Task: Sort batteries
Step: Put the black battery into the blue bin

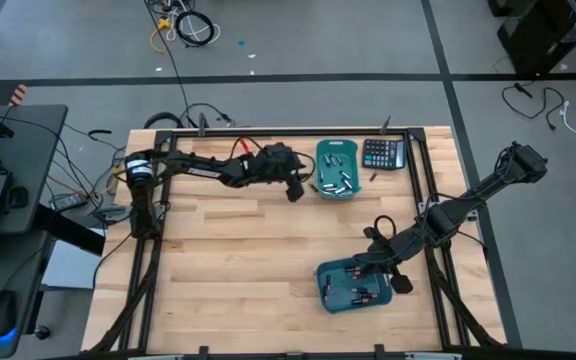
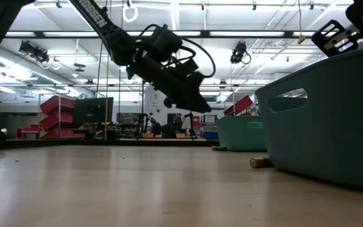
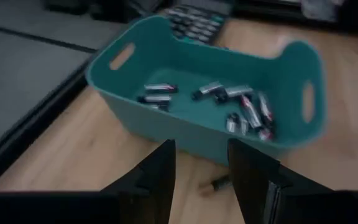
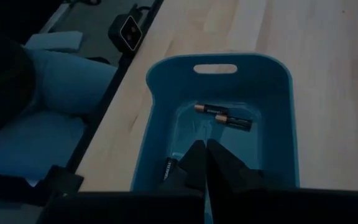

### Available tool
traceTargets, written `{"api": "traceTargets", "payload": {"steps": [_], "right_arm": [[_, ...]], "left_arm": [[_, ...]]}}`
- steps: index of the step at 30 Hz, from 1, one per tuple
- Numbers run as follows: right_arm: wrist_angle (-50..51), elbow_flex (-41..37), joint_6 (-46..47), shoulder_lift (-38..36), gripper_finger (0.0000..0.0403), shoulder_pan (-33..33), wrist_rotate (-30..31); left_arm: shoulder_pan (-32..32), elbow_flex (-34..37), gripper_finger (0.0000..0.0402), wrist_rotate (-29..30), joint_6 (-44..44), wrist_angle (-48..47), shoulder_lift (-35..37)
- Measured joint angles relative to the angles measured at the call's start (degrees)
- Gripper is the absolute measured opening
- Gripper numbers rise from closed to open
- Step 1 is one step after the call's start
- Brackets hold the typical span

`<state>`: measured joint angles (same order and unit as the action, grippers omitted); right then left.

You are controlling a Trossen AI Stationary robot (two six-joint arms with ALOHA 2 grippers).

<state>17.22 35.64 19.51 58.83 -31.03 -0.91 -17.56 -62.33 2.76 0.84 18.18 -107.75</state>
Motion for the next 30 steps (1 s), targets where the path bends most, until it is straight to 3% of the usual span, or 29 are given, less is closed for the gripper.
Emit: {"api": "traceTargets", "payload": {"steps": [5,12,22,30], "right_arm": [[0.31,0.0,0.0,0.0,0.0001,0.0,0.68],[0.67,0.0,-0.27,0.0,0.0001,0.07,0.86],[0.55,0.0,-0.5,0.02,0.0002,0.79,1.51],[0.61,0.0,-0.04,0.02,0.0001,0.72,1.51]], "left_arm": [[-0.07,0.09,0.0145,2.94,-1.9,-3.32,-2.02],[0.0,0.0,0.0145,-4.03,-6.98,-3.03,-4.0],[-0.07,-4.83,0.0145,-0.09,-5.85,-2.36,-11.11],[-0.15,-5.18,0.0145,-2.69,-15.81,-2.94,-11.25]]}}
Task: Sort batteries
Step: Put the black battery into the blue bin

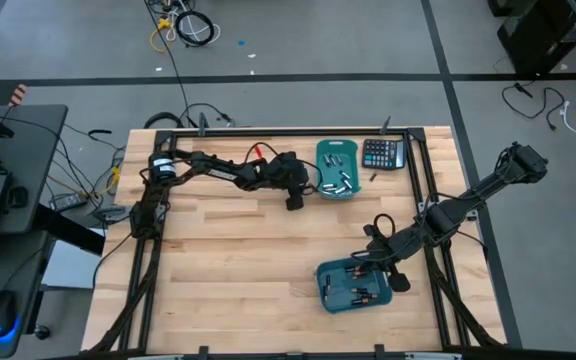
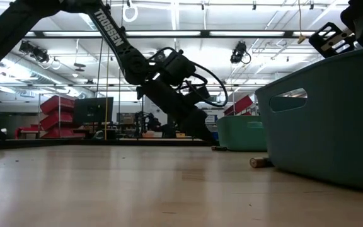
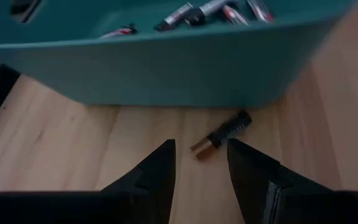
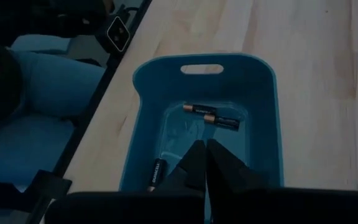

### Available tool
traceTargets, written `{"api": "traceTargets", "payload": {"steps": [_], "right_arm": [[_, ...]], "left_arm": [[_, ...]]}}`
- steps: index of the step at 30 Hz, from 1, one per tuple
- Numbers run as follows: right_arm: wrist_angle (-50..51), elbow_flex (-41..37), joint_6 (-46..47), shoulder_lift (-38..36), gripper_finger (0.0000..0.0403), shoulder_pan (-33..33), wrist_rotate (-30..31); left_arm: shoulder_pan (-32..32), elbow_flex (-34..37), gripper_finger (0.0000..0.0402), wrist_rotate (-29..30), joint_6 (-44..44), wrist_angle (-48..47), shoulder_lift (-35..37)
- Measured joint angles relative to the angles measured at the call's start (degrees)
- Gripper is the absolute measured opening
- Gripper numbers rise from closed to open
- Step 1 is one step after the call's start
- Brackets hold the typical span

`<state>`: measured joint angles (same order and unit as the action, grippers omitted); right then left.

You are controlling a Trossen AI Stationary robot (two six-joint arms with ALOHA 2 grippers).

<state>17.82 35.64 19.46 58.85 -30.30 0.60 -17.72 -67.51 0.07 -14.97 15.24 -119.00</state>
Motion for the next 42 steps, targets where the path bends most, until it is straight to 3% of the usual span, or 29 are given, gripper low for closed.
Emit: {"api": "traceTargets", "payload": {"steps": [9,42], "right_arm": [[-0.02,0.0,-0.59,0.0,0.0001,0.04,0.0],[-0.02,-0.02,-1.01,0.02,0.0001,0.04,1.27]], "left_arm": [[-1.04,0.07,0.0145,-5.24,-3.07,2.62,-0.73],[-1.05,-0.17,0.0145,-4.16,-0.26,5.48,-1.79]]}}
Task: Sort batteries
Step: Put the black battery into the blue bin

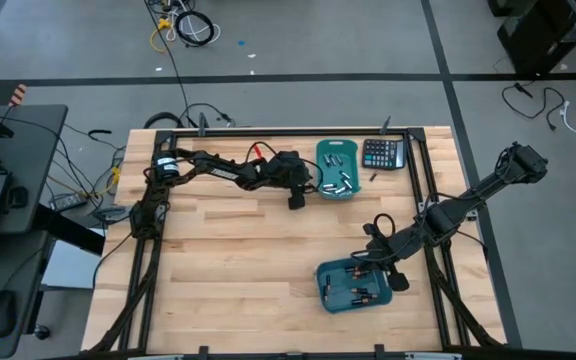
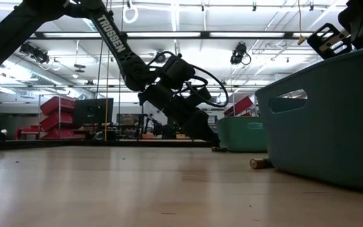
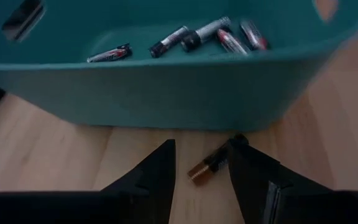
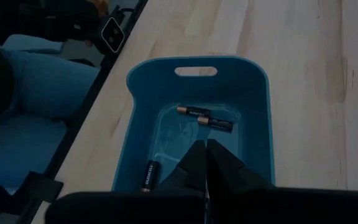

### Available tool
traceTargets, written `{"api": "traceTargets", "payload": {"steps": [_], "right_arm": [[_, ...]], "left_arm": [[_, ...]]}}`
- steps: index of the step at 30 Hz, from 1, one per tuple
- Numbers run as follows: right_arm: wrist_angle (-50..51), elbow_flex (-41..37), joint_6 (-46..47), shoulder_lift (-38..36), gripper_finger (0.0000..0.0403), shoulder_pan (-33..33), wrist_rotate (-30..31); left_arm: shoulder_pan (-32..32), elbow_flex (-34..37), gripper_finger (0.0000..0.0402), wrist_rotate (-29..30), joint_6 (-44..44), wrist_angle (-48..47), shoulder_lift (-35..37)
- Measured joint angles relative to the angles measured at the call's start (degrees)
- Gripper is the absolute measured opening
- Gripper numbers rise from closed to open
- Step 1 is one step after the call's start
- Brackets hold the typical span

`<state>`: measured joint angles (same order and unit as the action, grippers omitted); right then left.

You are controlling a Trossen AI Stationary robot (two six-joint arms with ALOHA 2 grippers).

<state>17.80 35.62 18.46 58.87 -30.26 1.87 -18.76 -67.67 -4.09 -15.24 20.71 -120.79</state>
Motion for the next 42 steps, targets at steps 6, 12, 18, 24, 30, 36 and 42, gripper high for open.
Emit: {"api": "traceTargets", "payload": {"steps": [6,12,18,24,30,36,42], "right_arm": [[0.0,0.0,-0.04,0.0,0.0001,0.0,0.0],[0.15,0.0,-0.15,0.0,0.0,0.0,0.0],[0.49,-0.02,-0.11,0.0,0.0001,0.01,0.0],[0.84,-0.02,-0.43,0.0,0.0001,1.4,0.02],[0.8,-0.02,-0.48,0.0,0.0002,2.32,0.04],[0.92,-0.02,-0.47,0.0,0.0001,3.07,0.04],[1.05,-0.02,-1.14,0.0,0.0,4.66,-0.04]], "left_arm": [[0.13,-2.96,0.0145,0.89,6.66,-3.17,0.09],[0.32,-3.92,0.0145,1.45,6.15,-5.87,0.07],[0.39,-5.71,0.0145,0.46,2.09,-16.68,0.62],[0.39,-7.88,0.0145,-0.45,-4.69,-20.48,0.9],[-0.38,-7.99,0.0145,-4.3,-10.2,-21.74,-0.04],[-0.94,-8.05,0.0145,-4.64,-9.72,-19.52,0.09],[-1.6,-7.92,0.0145,-5.0,-7.46,-17.13,-0.4]]}}
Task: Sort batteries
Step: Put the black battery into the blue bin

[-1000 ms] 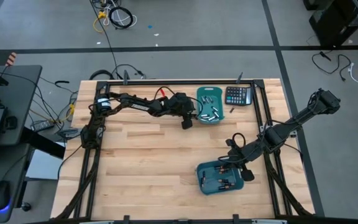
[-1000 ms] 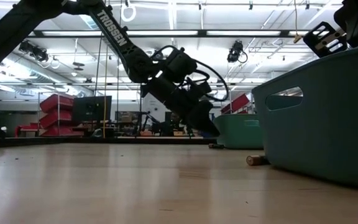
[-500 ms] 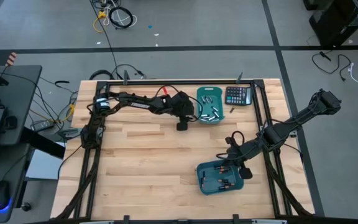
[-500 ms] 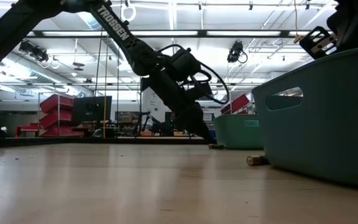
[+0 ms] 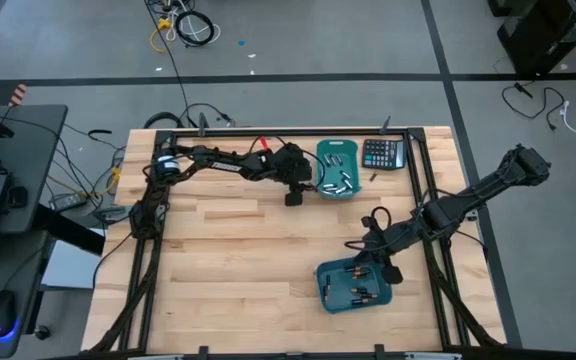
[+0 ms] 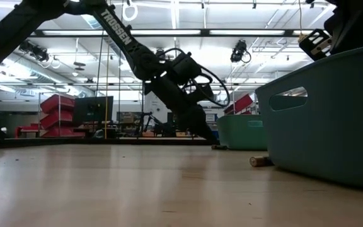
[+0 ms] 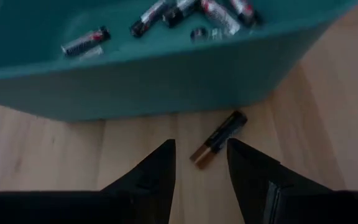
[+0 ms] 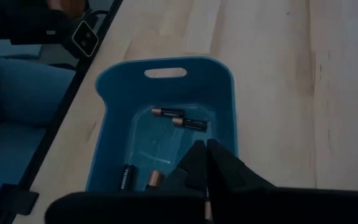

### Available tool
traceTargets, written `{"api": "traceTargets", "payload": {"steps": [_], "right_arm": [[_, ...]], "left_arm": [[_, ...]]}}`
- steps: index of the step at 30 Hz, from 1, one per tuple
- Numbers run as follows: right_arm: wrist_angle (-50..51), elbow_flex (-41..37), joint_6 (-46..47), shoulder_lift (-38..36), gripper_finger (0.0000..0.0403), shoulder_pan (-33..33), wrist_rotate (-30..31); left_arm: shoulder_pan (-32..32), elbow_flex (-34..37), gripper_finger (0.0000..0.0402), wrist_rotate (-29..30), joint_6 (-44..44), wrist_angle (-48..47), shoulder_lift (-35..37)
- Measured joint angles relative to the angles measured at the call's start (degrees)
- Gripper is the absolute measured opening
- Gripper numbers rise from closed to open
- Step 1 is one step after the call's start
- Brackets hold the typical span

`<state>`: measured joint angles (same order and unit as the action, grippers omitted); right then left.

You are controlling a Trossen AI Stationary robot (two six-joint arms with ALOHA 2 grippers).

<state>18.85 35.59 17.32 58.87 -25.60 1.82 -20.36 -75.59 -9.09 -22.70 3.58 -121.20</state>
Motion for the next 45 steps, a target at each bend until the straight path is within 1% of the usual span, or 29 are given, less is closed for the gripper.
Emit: {"api": "traceTargets", "payload": {"steps": [10,15,23,27,30,33,35,38,40,43,45], "right_arm": [[0.0,0.0,-0.44,0.0,0.0001,0.37,-0.37],[-0.02,0.0,-0.44,0.0,0.0,0.37,-0.37],[0.06,0.0,0.96,0.0,0.0,0.17,-0.52],[0.09,0.0,0.94,0.0,0.0002,0.15,-0.59],[0.15,0.0,0.96,0.0,0.0001,0.15,-0.59],[0.64,0.0,0.96,0.0,0.0001,0.15,-0.57],[0.94,0.0,0.96,0.0,0.0001,0.15,-0.57],[1.03,0.0,0.98,0.0,0.0,0.15,-0.57],[1.06,0.0,0.99,0.0,0.0001,0.15,-0.57],[1.17,0.0,1.01,0.0,0.0001,0.15,-0.57],[1.38,0.0,1.03,0.0,0.0001,0.15,-0.57]], "left_arm": [[0.09,0.04,0.0145,0.06,-1.15,-0.12,-0.16],[0.09,0.04,0.0136,0.05,-0.57,-0.04,-0.16],[0.09,0.02,0.012,0.48,5.28,2.53,-0.16],[0.2,0.02,0.0106,1.69,7.39,2.98,-0.16],[0.22,0.02,0.0093,2.12,6.82,1.83,-0.16],[0.41,0.01,0.007,3.86,7.61,1.3,-0.16],[0.65,-0.72,0.0047,5.41,10.79,0.8,-0.16],[0.87,-2.98,0.0011,6.92,20.06,0.31,-0.14],[0.87,-3.97,0.0006,6.89,22.5,-2.26,-0.01],[0.87,-5.07,0.001,6.93,24.83,-6.82,-0.18],[0.87,-6.28,0.001,6.91,29.64,-7.91,-0.17]]}}
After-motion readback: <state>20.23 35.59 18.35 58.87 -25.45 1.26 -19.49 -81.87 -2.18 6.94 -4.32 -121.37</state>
